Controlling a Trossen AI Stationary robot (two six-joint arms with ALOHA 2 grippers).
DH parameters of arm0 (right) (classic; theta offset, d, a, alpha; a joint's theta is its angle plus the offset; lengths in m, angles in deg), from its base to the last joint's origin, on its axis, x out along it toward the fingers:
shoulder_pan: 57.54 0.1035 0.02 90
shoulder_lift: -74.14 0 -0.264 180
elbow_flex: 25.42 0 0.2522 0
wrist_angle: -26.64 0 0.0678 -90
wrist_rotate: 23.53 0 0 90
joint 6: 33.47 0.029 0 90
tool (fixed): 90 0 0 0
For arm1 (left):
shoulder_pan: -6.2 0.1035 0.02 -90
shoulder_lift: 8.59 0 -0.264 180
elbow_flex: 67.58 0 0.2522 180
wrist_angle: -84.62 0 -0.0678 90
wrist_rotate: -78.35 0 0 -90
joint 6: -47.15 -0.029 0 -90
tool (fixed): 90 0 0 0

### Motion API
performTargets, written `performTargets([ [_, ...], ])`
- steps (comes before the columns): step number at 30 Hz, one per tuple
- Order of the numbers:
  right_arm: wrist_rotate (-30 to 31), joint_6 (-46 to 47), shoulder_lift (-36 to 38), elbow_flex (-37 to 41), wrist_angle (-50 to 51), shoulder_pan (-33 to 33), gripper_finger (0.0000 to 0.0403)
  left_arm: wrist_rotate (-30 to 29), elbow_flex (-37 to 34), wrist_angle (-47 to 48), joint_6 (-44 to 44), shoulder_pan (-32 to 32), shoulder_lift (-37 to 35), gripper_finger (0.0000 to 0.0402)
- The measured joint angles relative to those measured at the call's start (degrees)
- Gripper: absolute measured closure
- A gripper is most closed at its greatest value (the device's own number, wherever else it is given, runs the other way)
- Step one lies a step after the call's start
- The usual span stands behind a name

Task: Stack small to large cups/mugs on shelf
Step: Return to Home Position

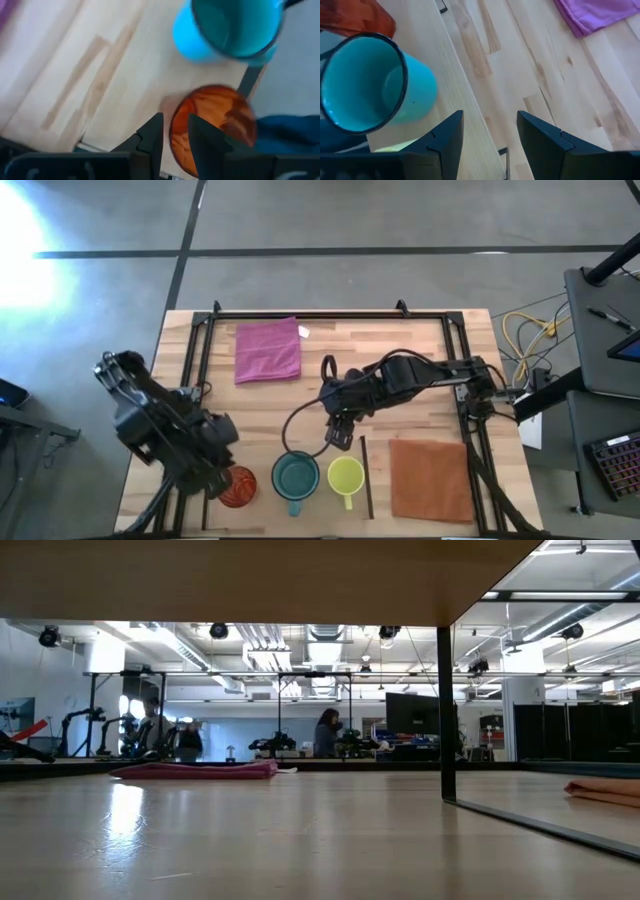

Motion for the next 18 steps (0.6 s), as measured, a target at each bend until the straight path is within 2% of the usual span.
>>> performTargets([
  [3, 0.0, -1.33, 1.21, 0.02, -1.15, -0.13, 0.0225, -4.81, 1.28, 0.02, -0.59, -0.04, -2.64, 0.0328],
  [6, -0.43, -6.99, 4.09, 0.03, -6.8, -0.54, 0.0225, -11.75, 3.37, -1.53, -5.86, -0.04, -5.71, 0.0328],
  [9, -0.44, -13.54, 8.8, 0.04, -14.69, -0.66, 0.0225, -16.48, 4.51, -8.27, -12.92, 0.0, -9.06, 0.0328],
  [12, -0.16, -17.46, 14.1, -0.03, -19.79, -0.61, 0.0225, -16.94, 4.39, -16.58, -14.74, 0.0, -12.18, 0.0328],
  [14, 0.35, -12.37, 17.35, -0.04, -20.61, -0.59, 0.0225, -19.8, 4.13, -22.71, -16.78, 0.0, -13.64, 0.0328],
  [16, 2.22, -6.6, 20.2, -0.04, -21.53, -0.61, 0.0225, -23.47, 4.05, -28.61, -25.0, 0.0, -14.16, 0.0328],
  [18, 2.5, -10.16, 22.82, -0.04, -21.68, 0.59, 0.0225, -23.52, 3.74, -32.79, -35.97, 0.0, -13.73, 0.0328],
])
